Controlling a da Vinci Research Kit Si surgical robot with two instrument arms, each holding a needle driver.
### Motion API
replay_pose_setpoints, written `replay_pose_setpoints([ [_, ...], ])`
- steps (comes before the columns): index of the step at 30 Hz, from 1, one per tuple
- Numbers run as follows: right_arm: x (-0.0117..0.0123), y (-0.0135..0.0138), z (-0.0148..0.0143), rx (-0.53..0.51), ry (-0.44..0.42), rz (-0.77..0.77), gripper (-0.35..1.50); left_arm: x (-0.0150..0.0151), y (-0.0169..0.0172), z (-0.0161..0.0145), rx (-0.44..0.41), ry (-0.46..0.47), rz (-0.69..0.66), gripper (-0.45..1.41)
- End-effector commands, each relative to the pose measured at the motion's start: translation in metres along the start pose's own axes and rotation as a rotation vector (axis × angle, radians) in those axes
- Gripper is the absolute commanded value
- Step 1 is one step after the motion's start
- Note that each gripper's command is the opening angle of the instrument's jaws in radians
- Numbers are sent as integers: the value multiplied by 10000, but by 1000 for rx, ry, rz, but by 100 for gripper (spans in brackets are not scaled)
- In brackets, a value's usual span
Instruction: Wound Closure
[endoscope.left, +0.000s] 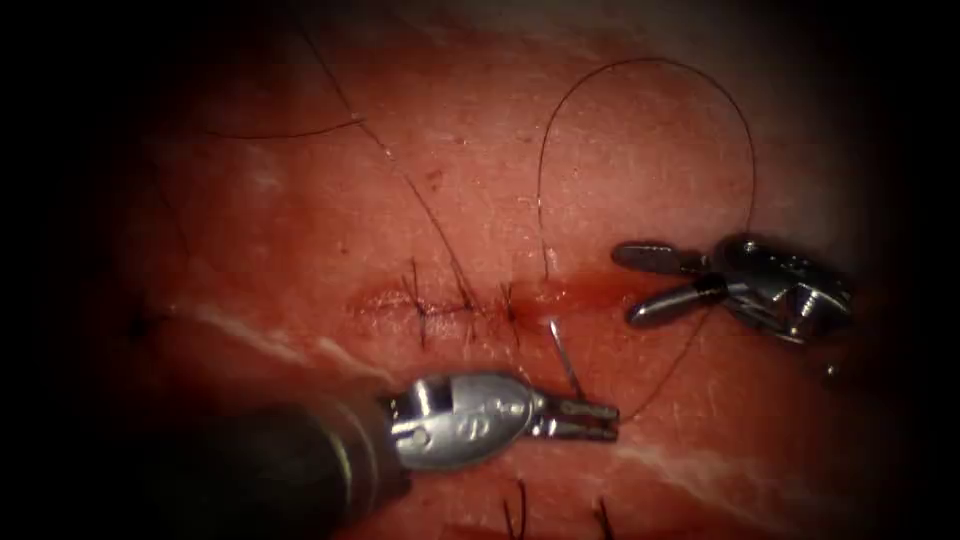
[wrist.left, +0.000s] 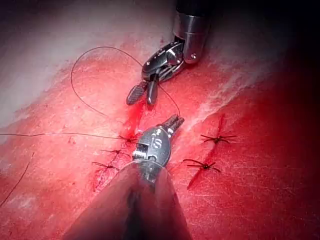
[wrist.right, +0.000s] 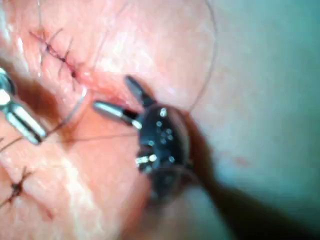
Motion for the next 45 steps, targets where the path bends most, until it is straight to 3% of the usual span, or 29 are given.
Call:
replay_pose_setpoints([
  [1, -13, -5, 4, 3, -2, 5, 83, -6, 3, 9, 18, -8, -18, 37],
  [2, -13, -7, 5, 3, -2, 5, 84, -6, 3, 8, 40, -38, -31, 71],
  [6, -13, -7, 5, 3, -2, 4, 84, 0, 7, 1, 24, -92, -49, 101],
  [10, -14, -7, 5, 3, -2, 4, 84, 16, 13, -16, 10, -105, -59, 103],
  [13, -16, -8, 6, 7, -3, 2, 84, 28, 9, -25, 24, -118, 2, 86],
  [15, -18, -9, 7, 10, -3, 0, 84, 27, 7, -25, 42, -130, 138, 72],
  [16, -18, -10, 7, 11, -3, 0, 84, 19, 7, -20, 45, -134, 202, 69],
  [20, -19, -13, 5, 14, -4, 0, 84, -23, 22, -12, 70, -116, 252, 69],
  [24, -18, -13, 6, 12, -4, 0, 84, -65, 41, -16, 107, -51, 286, 42],
  [28, -18, -12, 9, 10, -3, 0, 84, -76, 43, -27, 124, 17, 294, 24],
  [30, -20, -12, 11, 11, -3, -2, 84, -71, 39, -26, 152, 87, 291, 20],
  [35, -21, -9, 12, 10, -3, -3, 84, -63, 33, -16, 190, 160, 291, 19],
  [45, -21, -9, 12, 9, -3, -3, 84, -63, 23, 7, 199, 168, 292, 25],
])
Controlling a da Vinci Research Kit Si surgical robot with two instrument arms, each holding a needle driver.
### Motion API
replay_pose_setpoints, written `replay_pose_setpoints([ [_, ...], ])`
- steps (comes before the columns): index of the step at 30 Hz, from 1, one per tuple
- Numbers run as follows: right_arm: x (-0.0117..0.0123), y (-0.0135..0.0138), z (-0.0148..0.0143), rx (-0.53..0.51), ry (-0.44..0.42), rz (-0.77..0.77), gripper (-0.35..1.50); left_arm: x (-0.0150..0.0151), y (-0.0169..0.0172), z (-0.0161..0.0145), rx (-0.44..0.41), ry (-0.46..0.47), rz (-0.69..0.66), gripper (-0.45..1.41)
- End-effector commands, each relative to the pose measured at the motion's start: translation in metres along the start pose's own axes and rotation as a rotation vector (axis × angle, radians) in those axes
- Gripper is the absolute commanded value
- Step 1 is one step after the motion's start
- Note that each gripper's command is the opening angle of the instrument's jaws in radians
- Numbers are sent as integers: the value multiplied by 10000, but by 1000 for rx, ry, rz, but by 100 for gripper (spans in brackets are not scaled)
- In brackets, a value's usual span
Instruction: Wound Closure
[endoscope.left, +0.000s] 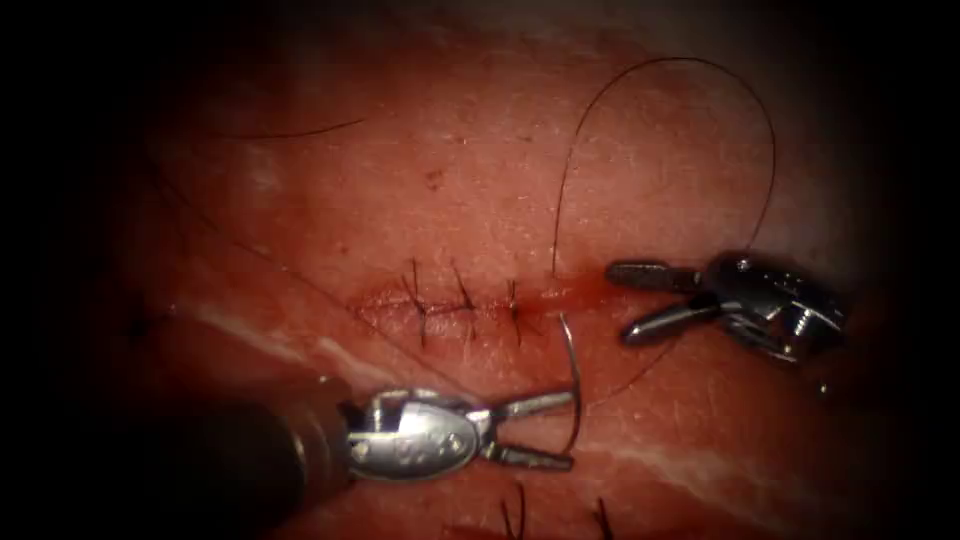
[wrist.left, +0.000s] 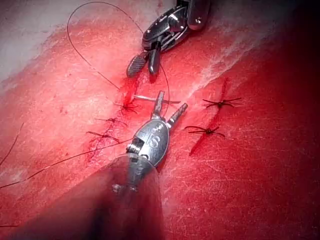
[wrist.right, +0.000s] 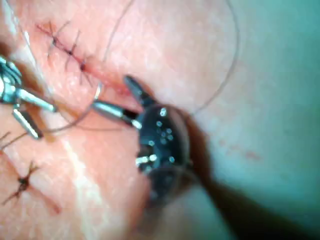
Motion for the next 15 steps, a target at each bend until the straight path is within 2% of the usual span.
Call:
replay_pose_setpoints([
  [1, -13, -3, 5, 3, -1, 4, 84, -8, 7, 8, -5, 2, -2, 25],
  [8, -15, -2, 10, 8, -2, 2, 83, -14, 11, 22, -3, 1, 5, 20],
  [10, -15, -2, 12, 10, -2, 1, 83, -15, 10, 23, -4, 1, 5, 14],
  [11, -16, -2, 12, 10, 1, 1, 83, -16, 10, 23, -4, 1, -13, 4],
  [13, -15, -2, 13, 9, 2, 1, 83, -18, 9, 24, -10, -4, -59, -38],
  [15, -15, -1, 13, 9, 2, 1, 83, -21, 10, 24, -12, -14, -75, -45],
])
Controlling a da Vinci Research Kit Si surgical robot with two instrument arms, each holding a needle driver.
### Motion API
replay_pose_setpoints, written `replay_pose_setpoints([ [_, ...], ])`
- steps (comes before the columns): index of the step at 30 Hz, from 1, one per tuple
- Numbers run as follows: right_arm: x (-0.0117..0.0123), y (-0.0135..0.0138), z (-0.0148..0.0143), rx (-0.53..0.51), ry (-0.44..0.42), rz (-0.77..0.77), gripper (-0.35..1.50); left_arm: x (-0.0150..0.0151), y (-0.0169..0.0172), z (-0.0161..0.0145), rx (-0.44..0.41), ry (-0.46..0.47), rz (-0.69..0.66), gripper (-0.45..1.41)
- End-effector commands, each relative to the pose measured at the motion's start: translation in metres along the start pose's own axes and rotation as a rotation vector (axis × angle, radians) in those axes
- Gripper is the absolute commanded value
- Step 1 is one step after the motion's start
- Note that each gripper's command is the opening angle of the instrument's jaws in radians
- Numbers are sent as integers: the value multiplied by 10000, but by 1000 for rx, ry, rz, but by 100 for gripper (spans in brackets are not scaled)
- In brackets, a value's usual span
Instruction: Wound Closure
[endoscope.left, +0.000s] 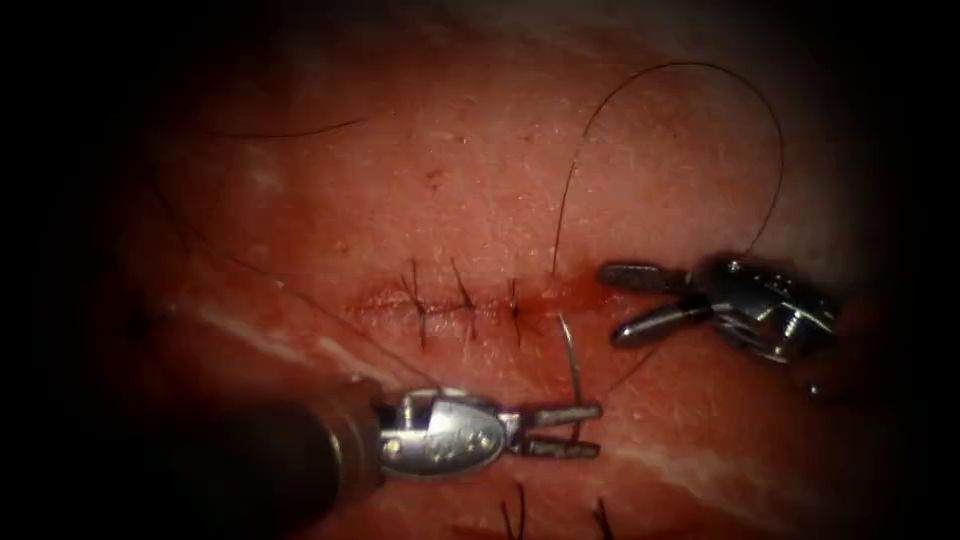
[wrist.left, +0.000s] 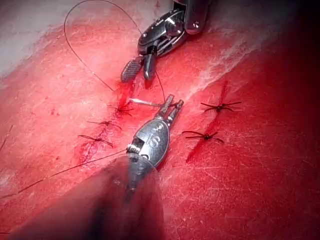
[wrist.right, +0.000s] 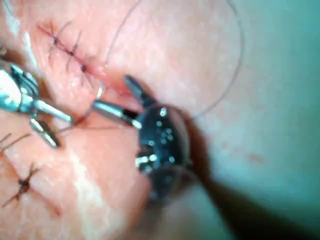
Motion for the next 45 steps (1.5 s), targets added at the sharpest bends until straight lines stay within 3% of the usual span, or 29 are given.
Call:
replay_pose_setpoints([
  [1, -13, -4, 4, 2, -1, 5, 83, -8, 7, 7, 3, 1, -19, -45],
  [8, -14, -4, 4, 3, -1, 5, 83, 8, 17, 5, -41, 17, -129, -45],
  [20, -17, -6, 3, 5, -2, 2, 83, 90, 10, 0, -215, 68, -524, -45],
  [21, -18, -7, 2, 7, -3, 1, 83, 103, 5, -3, -266, 81, -607, -45],
  [25, -20, -8, 0, 9, -4, -1, 83, 116, 3, -11, -358, 119, -737, -45],
  [29, -20, -9, -2, 11, -5, -1, 83, 129, 9, -18, -393, 135, -743, -45],
  [32, -22, -14, -5, 14, -6, -2, 83, 148, 16, -25, -412, 145, -641, -45],
  [35, -24, -23, -10, 20, -8, -3, 83, 167, 23, -32, -409, 97, -498, -45],
  [40, -29, -40, -20, 27, -36, -4, 83, 196, 23, -40, -309, -70, -106, -45],
  [45, -33, -61, -27, 22, -37, -5, 84, 221, 11, -42, -204, -166, 154, -45],
])
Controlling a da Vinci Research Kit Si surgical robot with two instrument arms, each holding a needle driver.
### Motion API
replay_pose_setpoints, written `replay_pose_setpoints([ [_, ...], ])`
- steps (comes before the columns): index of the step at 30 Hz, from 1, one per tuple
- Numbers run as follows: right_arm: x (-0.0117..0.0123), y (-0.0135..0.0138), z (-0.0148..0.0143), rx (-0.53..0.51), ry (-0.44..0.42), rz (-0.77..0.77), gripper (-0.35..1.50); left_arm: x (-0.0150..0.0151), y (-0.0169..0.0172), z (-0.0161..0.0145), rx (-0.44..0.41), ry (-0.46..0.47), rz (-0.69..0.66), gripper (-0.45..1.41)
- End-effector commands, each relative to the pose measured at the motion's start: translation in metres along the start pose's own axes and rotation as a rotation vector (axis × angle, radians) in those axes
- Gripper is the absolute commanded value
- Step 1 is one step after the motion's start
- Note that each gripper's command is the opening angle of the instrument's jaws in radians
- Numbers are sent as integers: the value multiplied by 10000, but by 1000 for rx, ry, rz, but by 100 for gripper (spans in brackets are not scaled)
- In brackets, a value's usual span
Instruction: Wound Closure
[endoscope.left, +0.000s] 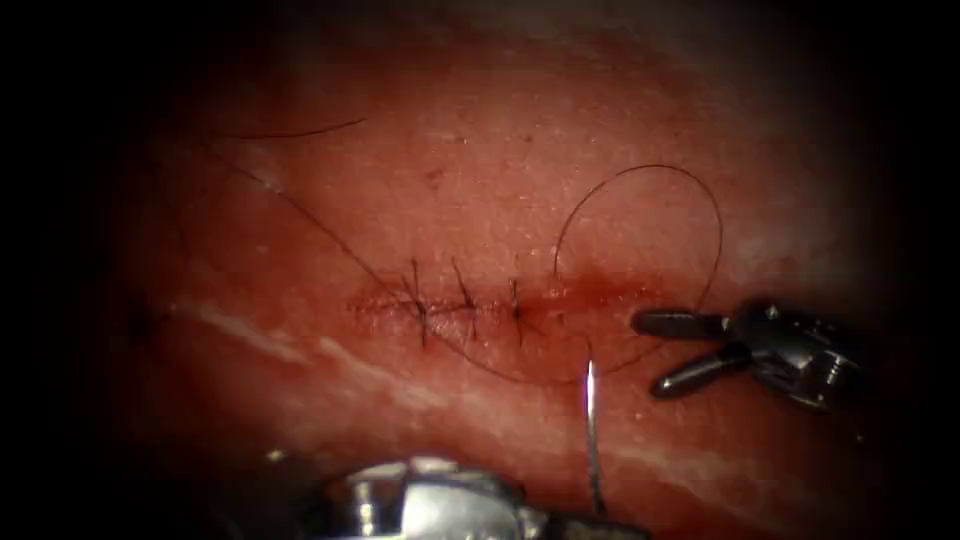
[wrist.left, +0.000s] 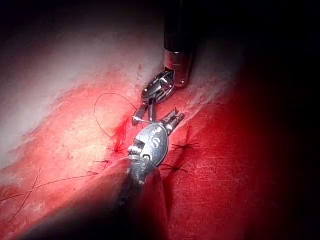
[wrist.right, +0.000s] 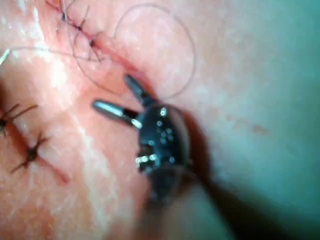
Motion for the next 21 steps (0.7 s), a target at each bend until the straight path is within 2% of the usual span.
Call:
replay_pose_setpoints([
  [1, -15, -14, 3, 1, -1, 7, 84, -2, 0, 8, 18, -16, 28, -45],
  [5, -12, -28, 4, -5, 0, 10, 84, 5, -26, 0, 71, -64, 119, -45],
  [9, 0, -40, 4, -23, 5, 23, 86, 6, -60, -9, 128, -97, 164, -45],
  [13, 17, -49, 3, -21, 16, 39, 84, -3, -91, -13, 171, -120, 185, -45],
  [16, 33, -53, 1, -27, 22, 60, 81, -16, -97, -12, 189, -140, 190, -45],
  [18, 43, -53, -2, -25, 39, 123, 73, -26, -92, -10, 191, -144, 194, -45],
  [21, 59, -53, -4, -19, 76, 269, 37, -44, -76, -4, 196, -154, 207, -45],
])
